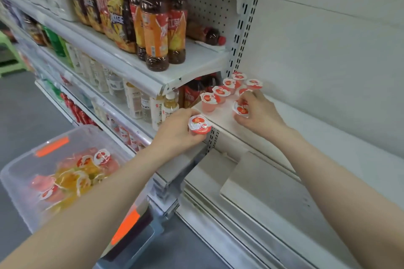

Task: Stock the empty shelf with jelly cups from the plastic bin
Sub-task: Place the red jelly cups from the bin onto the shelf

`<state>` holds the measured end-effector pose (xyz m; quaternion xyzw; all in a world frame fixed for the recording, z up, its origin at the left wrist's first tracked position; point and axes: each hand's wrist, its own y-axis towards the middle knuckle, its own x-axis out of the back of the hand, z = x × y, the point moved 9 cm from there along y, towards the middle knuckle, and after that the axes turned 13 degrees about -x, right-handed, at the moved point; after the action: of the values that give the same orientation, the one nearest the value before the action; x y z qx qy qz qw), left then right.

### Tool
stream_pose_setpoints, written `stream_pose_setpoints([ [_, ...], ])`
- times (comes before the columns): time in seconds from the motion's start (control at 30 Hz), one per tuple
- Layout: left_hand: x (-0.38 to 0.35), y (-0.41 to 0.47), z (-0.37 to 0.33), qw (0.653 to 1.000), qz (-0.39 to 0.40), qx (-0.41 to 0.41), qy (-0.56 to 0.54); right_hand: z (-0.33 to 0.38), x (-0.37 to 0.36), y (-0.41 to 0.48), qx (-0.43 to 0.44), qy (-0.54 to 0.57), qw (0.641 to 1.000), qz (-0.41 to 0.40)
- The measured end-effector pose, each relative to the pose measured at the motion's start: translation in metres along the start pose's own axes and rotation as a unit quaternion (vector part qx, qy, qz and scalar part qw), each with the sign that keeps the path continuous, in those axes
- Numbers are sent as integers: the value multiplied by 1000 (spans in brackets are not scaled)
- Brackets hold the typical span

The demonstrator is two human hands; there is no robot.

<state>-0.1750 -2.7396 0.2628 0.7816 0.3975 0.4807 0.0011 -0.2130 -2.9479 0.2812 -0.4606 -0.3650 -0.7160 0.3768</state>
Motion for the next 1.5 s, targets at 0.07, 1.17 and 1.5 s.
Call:
stream_pose_setpoints([
  [0.07,-3,3,5,1000,-1,12,5,2,-12,8,31,-26,999,3],
  [1.17,-55,82,-15,984,-44,-60,162,-24,5,27,168,-85,979,-78],
  [1.5,-52,82,-20,980,-1,-56,189,-23,12,28,152,-110,976,-107],
])
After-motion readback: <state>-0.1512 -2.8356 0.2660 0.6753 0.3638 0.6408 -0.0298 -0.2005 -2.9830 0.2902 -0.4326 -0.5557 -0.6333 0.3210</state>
